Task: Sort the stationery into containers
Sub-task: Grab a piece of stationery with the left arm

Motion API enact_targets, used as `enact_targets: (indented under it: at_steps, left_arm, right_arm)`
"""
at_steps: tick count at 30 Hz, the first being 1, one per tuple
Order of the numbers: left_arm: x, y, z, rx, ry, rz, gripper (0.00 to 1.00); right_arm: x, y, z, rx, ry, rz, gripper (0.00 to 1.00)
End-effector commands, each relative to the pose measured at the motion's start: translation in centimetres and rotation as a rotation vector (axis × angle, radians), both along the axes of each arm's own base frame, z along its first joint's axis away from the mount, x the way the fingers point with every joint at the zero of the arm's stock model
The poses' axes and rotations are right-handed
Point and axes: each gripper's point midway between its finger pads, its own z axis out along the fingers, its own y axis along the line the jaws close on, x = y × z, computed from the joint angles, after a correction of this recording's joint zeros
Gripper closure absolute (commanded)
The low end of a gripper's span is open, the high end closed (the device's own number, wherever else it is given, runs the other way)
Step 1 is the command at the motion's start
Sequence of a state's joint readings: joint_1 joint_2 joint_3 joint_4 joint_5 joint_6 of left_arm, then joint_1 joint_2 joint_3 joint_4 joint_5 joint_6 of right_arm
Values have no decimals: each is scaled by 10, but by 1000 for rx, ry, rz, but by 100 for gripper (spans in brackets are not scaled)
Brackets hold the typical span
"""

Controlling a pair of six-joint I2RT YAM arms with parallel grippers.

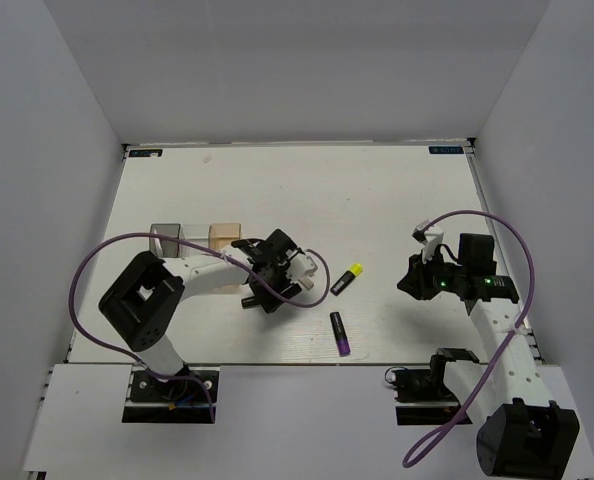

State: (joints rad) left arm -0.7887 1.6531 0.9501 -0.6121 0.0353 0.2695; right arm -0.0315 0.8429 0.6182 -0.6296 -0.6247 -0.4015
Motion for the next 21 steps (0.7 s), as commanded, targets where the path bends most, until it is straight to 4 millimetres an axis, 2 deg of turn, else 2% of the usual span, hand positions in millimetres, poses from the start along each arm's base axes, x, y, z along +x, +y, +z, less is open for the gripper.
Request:
enact_targets:
  at_steps: [1,3,6,7,11,12,13,14,15,17,18,19,20,21]
  left_arm:
    - [9,4,-10,33,-47,-3,28]
    - [10,4,-13,38,-37,0,30]
    - [7,8,-20,58,-25,3,59]
    - [7,9,-23,66,-17,4,71]
    - [2,13,-27,90,-5,1,89]
    - [4,10,-24,82,-11,4,92]
    - [3,9,-19,80,-12,4,95]
    - [6,4,-9,53,-30,10,99]
    - [7,-2,-3,33,-41,7,100]
    - [12,-12,25,-57,-90,34,100]
    - [17,-17,43,-111,-131,48,100]
    - [21,-19,52,-149,-148,88,100]
    - [30,-19,78,-223,-212,121,100]
    - [36,-15,88,-261,-222,156,100]
  right_arm:
    - [4,3,13,16,-37,25,73]
    - [4,3,13,13,-38,26,73]
    - [4,2,14,13,-41,21,73]
    - [3,3,14,15,-39,22,73]
    - [4,2,15,12,-50,21,73]
    - [2,3,14,14,-46,23,67]
    - [3,3,15,14,-50,25,55]
    - [3,3,15,14,-53,24,39]
    - [3,3,16,15,-55,25,20]
    - [2,3,16,15,-52,28,21]
    - [0,4,15,15,-46,32,33]
    - [0,5,16,17,-54,43,77]
    - [-1,5,16,20,-52,45,100]
    - [-1,5,16,19,-54,46,100]
